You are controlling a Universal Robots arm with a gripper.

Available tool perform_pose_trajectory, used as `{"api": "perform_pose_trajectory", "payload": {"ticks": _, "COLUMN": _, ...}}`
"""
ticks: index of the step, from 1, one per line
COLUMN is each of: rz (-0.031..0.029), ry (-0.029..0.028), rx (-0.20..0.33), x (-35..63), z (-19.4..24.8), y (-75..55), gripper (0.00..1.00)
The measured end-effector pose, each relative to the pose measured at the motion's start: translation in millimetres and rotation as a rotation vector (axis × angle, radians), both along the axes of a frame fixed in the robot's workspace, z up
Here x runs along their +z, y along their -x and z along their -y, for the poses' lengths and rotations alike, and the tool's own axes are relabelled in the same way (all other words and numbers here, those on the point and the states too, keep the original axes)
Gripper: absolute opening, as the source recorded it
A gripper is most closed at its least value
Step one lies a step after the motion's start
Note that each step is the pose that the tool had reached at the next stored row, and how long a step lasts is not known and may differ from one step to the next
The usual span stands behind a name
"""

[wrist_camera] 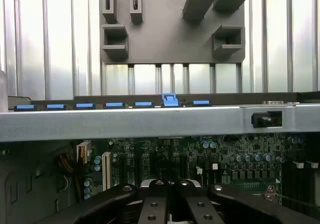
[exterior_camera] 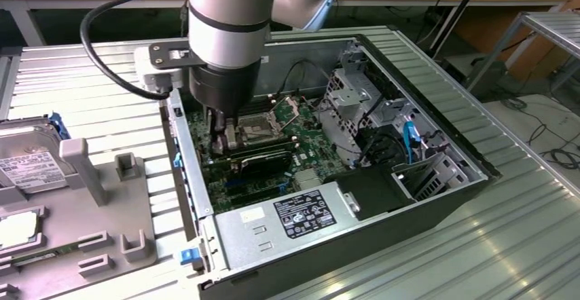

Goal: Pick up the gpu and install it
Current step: 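Press down on the gpu until it lock into place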

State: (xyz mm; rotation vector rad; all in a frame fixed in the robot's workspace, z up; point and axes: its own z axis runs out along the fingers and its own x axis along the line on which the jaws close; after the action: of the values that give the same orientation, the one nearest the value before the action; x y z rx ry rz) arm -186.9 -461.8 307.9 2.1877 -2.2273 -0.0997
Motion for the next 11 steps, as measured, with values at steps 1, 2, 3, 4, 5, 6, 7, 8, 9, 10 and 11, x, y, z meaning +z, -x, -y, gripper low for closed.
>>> {"api": "perform_pose_trajectory", "payload": {"ticks": 1, "rz": -0.0005, "ry": -0.0035, "rx": 0.0, "x": 0.0, "z": -0.2, "y": 5.1, "gripper": 0.11}}
{"api": "perform_pose_trajectory", "payload": {"ticks": 2, "rz": -0.0009, "ry": -0.0077, "rx": 0.0, "x": 0.1, "z": -0.4, "y": 9.2, "gripper": 0.11}}
{"api": "perform_pose_trajectory", "payload": {"ticks": 3, "rz": -0.0011, "ry": -0.0109, "rx": 0.0, "x": 0.2, "z": -0.5, "y": 11.2, "gripper": 0.11}}
{"api": "perform_pose_trajectory", "payload": {"ticks": 4, "rz": -0.0013, "ry": -0.0138, "rx": 0.0, "x": 0.2, "z": -0.6, "y": 12.7, "gripper": 0.11}}
{"api": "perform_pose_trajectory", "payload": {"ticks": 5, "rz": -0.0016, "ry": -0.0186, "rx": 0.0, "x": 0.4, "z": -0.7, "y": 14.9, "gripper": 0.11}}
{"api": "perform_pose_trajectory", "payload": {"ticks": 6, "rz": -0.0017, "ry": -0.0231, "rx": 0.0, "x": 0.4, "z": -0.7, "y": 16.4, "gripper": 0.11}}
{"api": "perform_pose_trajectory", "payload": {"ticks": 7, "rz": -0.0016, "ry": -0.0296, "rx": 0.0, "x": 0.4, "z": -0.8, "y": 19.1, "gripper": 0.11}}
{"api": "perform_pose_trajectory", "payload": {"ticks": 8, "rz": -0.0013, "ry": -0.0348, "rx": 0.0, "x": 0.3, "z": -0.8, "y": 21.4, "gripper": 0.11}}
{"api": "perform_pose_trajectory", "payload": {"ticks": 9, "rz": -0.0011, "ry": -0.0372, "rx": 0.0, "x": 0.4, "z": -0.8, "y": 22.7, "gripper": 0.11}}
{"api": "perform_pose_trajectory", "payload": {"ticks": 10, "rz": 0.0003, "ry": -0.0373, "rx": 0.0, "x": 0.4, "z": -0.8, "y": 23.4, "gripper": 0.11}}
{"api": "perform_pose_trajectory", "payload": {"ticks": 11, "rz": 0.0016, "ry": -0.0373, "rx": 0.0, "x": 0.4, "z": -0.8, "y": 24.3, "gripper": 0.11}}
